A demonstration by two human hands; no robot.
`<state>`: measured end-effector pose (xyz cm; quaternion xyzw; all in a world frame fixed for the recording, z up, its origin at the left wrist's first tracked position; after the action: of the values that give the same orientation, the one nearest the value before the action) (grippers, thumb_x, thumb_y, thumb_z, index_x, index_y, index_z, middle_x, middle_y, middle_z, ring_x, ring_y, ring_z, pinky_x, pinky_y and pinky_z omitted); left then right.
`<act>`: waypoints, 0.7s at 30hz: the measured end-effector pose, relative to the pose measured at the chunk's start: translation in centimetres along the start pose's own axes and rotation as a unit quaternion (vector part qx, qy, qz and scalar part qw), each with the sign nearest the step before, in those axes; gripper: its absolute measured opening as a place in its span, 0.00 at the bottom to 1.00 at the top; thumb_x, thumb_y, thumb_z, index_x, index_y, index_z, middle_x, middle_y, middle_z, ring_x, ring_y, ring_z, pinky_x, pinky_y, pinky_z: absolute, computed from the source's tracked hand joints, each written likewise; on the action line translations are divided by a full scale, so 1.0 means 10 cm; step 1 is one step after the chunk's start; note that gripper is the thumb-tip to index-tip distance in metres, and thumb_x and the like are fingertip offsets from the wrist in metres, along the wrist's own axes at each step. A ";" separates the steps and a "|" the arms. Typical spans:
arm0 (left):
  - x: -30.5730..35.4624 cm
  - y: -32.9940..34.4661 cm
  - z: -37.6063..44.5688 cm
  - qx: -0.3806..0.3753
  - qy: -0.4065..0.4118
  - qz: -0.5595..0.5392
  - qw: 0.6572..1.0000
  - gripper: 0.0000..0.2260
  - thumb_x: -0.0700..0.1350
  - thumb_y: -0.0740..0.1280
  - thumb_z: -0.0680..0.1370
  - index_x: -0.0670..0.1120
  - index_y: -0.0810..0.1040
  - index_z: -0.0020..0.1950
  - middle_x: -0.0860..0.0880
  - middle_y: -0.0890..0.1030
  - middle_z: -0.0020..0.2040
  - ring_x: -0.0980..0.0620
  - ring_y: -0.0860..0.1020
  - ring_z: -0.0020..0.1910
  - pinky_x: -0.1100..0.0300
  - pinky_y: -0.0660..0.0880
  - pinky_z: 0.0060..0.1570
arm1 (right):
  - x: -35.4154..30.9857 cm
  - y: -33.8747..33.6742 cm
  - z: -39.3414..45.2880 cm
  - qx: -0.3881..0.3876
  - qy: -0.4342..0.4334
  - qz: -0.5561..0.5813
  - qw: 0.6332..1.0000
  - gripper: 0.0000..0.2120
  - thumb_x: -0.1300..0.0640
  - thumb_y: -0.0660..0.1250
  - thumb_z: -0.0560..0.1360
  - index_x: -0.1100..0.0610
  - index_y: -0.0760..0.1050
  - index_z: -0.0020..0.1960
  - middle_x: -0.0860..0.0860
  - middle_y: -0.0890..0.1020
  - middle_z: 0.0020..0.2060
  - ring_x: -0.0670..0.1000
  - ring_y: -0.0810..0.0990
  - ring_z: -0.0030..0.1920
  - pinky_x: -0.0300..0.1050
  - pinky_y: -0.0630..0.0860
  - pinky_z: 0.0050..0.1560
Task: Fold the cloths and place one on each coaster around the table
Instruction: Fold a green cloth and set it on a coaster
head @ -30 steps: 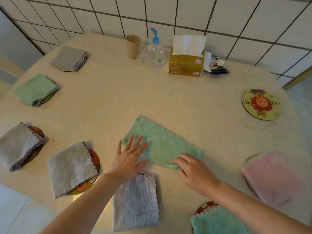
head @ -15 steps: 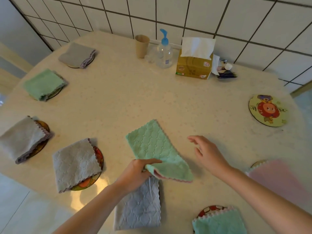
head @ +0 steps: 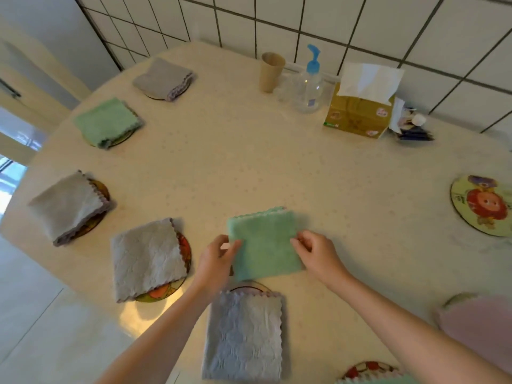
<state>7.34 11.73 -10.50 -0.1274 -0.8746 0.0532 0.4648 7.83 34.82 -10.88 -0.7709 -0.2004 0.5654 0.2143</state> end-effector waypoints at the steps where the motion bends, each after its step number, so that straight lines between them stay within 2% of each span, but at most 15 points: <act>1: 0.01 -0.01 0.05 0.020 -0.009 -0.011 1.000 0.08 0.50 0.64 0.79 0.46 0.75 0.52 0.46 0.82 0.40 0.48 0.79 0.34 0.54 0.77 0.32 | 0.00 0.01 0.06 0.007 0.011 -0.021 1.000 0.13 0.54 0.66 0.75 0.53 0.69 0.33 0.46 0.72 0.25 0.47 0.69 0.28 0.47 0.66 0.32; 4: -0.01 -0.03 0.17 0.049 -0.027 -0.007 0.998 0.06 0.47 0.62 0.81 0.45 0.73 0.51 0.46 0.78 0.38 0.48 0.75 0.30 0.58 0.73 0.25 | -0.02 0.04 0.19 0.015 0.036 -0.082 0.996 0.12 0.52 0.64 0.76 0.53 0.70 0.35 0.47 0.76 0.26 0.51 0.74 0.30 0.47 0.67 0.33; 8: 0.06 -0.08 0.18 0.067 0.040 0.018 0.997 0.05 0.46 0.58 0.82 0.50 0.69 0.45 0.41 0.79 0.37 0.46 0.73 0.30 0.53 0.72 0.26 | -0.17 0.05 0.22 0.027 -0.010 -0.085 0.996 0.05 0.53 0.62 0.78 0.53 0.74 0.45 0.44 0.75 0.28 0.50 0.75 0.31 0.47 0.70 0.35; 11: 0.09 -0.09 0.12 0.058 0.074 0.007 0.996 0.04 0.46 0.61 0.81 0.52 0.67 0.48 0.44 0.81 0.41 0.44 0.77 0.32 0.48 0.75 0.26 | -0.17 0.04 0.19 0.039 -0.028 -0.095 0.994 0.06 0.52 0.61 0.78 0.53 0.73 0.52 0.47 0.76 0.29 0.52 0.77 0.32 0.49 0.71 0.35; 13: 0.02 -0.08 0.11 0.048 0.072 0.037 0.996 0.09 0.46 0.65 0.78 0.55 0.66 0.51 0.49 0.81 0.46 0.44 0.81 0.38 0.43 0.79 0.29 | -0.09 0.09 0.20 0.022 -0.009 -0.145 0.989 0.08 0.49 0.60 0.78 0.51 0.73 0.53 0.50 0.81 0.34 0.56 0.80 0.37 0.49 0.73 0.37; 15: -0.02 -0.07 0.11 0.060 0.070 0.107 0.990 0.13 0.46 0.67 0.77 0.58 0.65 0.54 0.52 0.80 0.51 0.46 0.80 0.44 0.43 0.80 0.36 | -0.03 0.13 0.22 0.012 0.033 -0.192 0.981 0.08 0.48 0.60 0.77 0.51 0.72 0.51 0.52 0.83 0.40 0.58 0.81 0.41 0.49 0.74 0.38; 17: 0.02 -0.09 0.10 0.095 0.082 0.161 0.979 0.14 0.46 0.68 0.76 0.56 0.65 0.56 0.54 0.78 0.53 0.48 0.78 0.45 0.46 0.78 0.41 | -0.01 0.15 0.24 0.017 0.064 -0.214 0.974 0.09 0.48 0.60 0.77 0.52 0.72 0.51 0.53 0.83 0.42 0.58 0.81 0.43 0.47 0.72 0.37; 19: 0.05 -0.12 0.10 0.131 0.091 0.179 0.971 0.15 0.46 0.69 0.76 0.53 0.66 0.57 0.54 0.76 0.53 0.48 0.77 0.44 0.48 0.78 0.41 | -0.02 0.14 0.23 0.029 0.086 -0.231 0.969 0.09 0.48 0.60 0.77 0.52 0.71 0.52 0.53 0.82 0.44 0.58 0.81 0.45 0.46 0.69 0.38; 21: 0.05 -0.17 0.11 0.153 0.086 0.181 0.968 0.15 0.46 0.70 0.75 0.52 0.67 0.56 0.53 0.74 0.53 0.49 0.76 0.44 0.51 0.76 0.41 | -0.02 0.08 0.21 0.050 0.100 -0.222 0.969 0.09 0.47 0.62 0.76 0.52 0.71 0.52 0.51 0.81 0.46 0.56 0.80 0.47 0.46 0.71 0.40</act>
<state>5.91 10.21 -10.36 -0.2148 -0.7750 0.2590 0.5349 5.85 34.23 -11.73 -0.7480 -0.3151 0.4334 0.3916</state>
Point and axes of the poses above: each hand's wrist, its own z-axis towards the middle knuckle, its own y-axis out of the palm, x = y × z, the point moved 8 cm from there along z, towards the middle knuckle
